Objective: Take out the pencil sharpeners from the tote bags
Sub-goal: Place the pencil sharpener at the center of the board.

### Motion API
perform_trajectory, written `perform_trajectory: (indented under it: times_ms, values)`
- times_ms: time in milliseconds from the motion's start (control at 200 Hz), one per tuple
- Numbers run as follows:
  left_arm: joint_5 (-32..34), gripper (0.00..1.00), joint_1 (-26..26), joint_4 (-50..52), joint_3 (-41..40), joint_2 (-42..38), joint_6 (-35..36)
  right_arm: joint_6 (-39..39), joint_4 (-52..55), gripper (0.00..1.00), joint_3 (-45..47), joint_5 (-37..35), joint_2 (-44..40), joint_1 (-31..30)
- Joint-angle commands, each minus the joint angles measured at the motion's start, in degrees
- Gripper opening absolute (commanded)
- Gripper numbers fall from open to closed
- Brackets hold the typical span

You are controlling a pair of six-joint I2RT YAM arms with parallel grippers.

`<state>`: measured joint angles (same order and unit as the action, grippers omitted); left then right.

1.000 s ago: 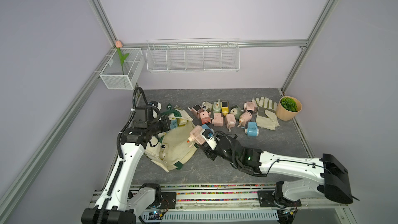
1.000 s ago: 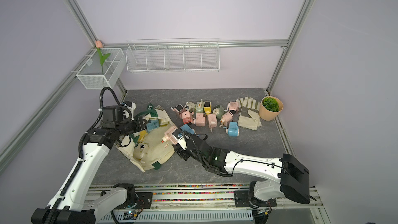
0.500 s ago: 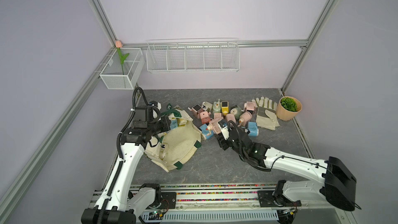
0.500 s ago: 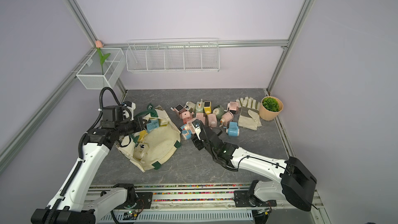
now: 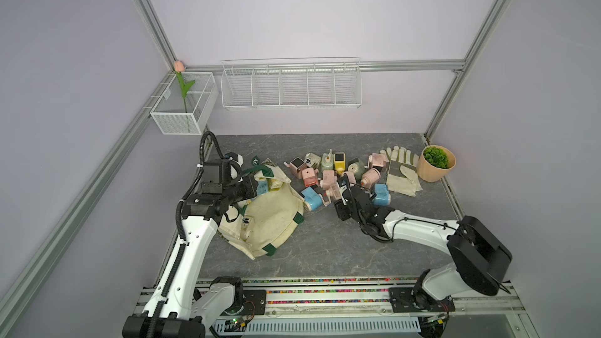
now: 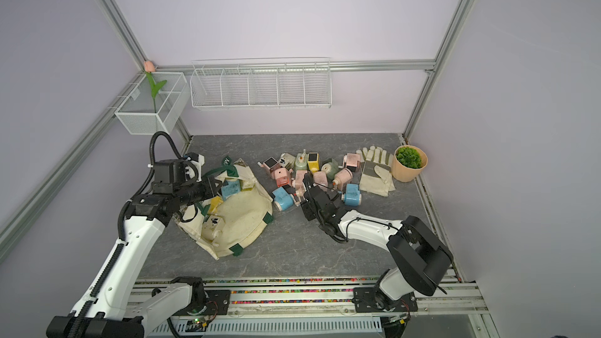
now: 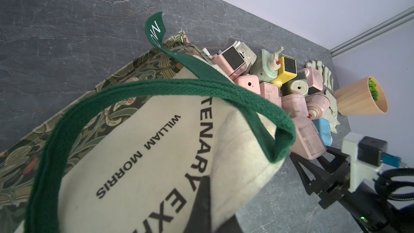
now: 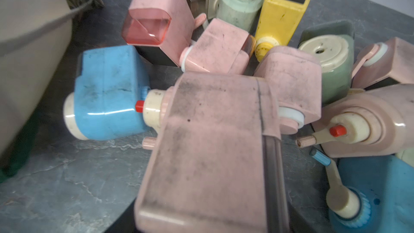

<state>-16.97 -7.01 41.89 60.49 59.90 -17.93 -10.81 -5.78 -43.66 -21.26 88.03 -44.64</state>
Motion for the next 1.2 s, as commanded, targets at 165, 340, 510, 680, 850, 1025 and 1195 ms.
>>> perform_trajectory:
  times_ms: [165,340,510,680,850,1025,1195]
  values:
    - [-1.9,0.0,0.4,-1.3,-0.3,-1.0,-1.0,-2.0,-1.9,0.54,-2.7,2.0,5.7,2.2]
    - [-2.0,0.0,0.4,-1.3,-0.5,-1.2,-1.1,-2.4,-2.3,0.55,-3.9,2.9,8.8,3.1]
    - [-1.9,0.0,0.4,-1.4,-0.5,-1.1,-1.1,-2.3,-2.0,0.6,-4.9,4.2,10.2,3.2]
    - [-2.2,0.0,0.4,-1.4,-0.4,-1.0,-1.1,-2.1,-1.6,0.67,-5.6,4.2,10.8,3.2]
    - [-2.2,0.0,0.5,-1.4,-0.3,-1.0,-1.1,-2.0,-1.6,0.74,-4.9,4.9,9.7,3.2]
    - [-2.1,0.0,0.5,-1.4,-0.4,-1.1,-1.1,-2.0,-1.9,0.84,-3.7,6.0,7.5,3.2]
    - [-1.9,0.0,0.5,-1.4,-0.4,-1.2,-1.1,-1.9,-3.3,0.86,-0.8,6.7,2.2,3.0]
